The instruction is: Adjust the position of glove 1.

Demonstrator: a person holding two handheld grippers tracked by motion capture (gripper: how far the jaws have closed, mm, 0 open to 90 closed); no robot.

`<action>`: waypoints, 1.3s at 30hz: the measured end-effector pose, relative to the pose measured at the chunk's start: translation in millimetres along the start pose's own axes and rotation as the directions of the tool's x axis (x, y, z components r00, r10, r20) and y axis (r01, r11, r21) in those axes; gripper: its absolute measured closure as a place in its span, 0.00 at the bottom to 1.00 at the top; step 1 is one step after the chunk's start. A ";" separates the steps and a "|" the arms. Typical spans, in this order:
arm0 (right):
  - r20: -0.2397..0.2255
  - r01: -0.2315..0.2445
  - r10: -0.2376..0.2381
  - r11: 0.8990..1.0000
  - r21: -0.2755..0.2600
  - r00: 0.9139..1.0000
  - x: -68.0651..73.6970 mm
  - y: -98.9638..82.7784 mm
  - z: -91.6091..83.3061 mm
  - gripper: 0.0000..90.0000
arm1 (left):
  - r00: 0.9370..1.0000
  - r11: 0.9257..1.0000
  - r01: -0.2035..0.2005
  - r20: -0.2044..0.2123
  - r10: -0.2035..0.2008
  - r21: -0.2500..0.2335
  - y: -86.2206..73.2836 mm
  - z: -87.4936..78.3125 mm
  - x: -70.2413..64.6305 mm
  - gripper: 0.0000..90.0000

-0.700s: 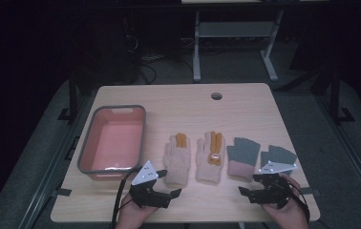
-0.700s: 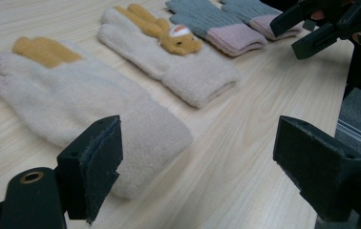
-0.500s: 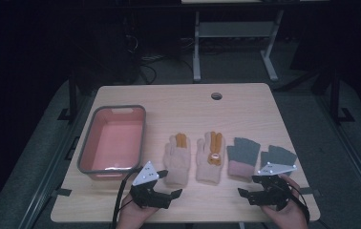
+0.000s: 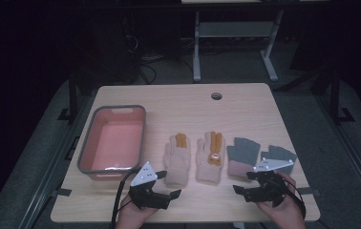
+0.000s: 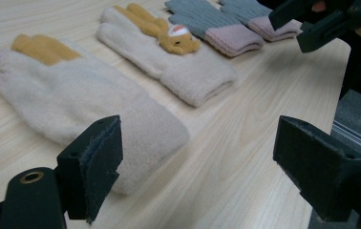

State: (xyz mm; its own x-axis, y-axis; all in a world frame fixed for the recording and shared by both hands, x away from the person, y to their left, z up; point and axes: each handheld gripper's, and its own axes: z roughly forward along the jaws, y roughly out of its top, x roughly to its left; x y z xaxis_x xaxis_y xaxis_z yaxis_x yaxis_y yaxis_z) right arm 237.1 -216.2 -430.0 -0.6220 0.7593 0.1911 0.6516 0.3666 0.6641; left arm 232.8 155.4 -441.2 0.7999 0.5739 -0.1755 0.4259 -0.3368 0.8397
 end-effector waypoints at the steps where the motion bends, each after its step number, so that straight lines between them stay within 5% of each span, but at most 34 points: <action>1: -0.001 0.003 -0.003 1.000 -0.003 1.000 0.8 2.0 0.0 0.29 | 1.000 1.000 -0.001 0.000 0.001 0.002 -0.1 0.0 0.1 0.19; 24: -0.049 0.114 -0.110 0.991 0.074 0.993 12.3 68.0 12.7 0.31 | 1.000 1.000 -0.018 -0.015 0.018 -0.018 3.2 -4.7 1.0 0.19; 39: -0.052 0.156 -0.150 0.977 0.144 0.987 10.0 115.5 44.4 0.36 | 1.000 1.000 -0.016 -0.019 0.015 -0.024 4.0 -6.6 2.0 0.19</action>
State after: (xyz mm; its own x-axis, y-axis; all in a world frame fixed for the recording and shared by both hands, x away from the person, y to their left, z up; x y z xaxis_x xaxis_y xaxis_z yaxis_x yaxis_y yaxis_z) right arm 325.4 -142.4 -383.5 -0.7345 0.6668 0.1261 0.6020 0.5545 0.5745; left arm 233.4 160.1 -434.8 0.7980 0.5831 -0.1525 0.4030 -0.3279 0.8545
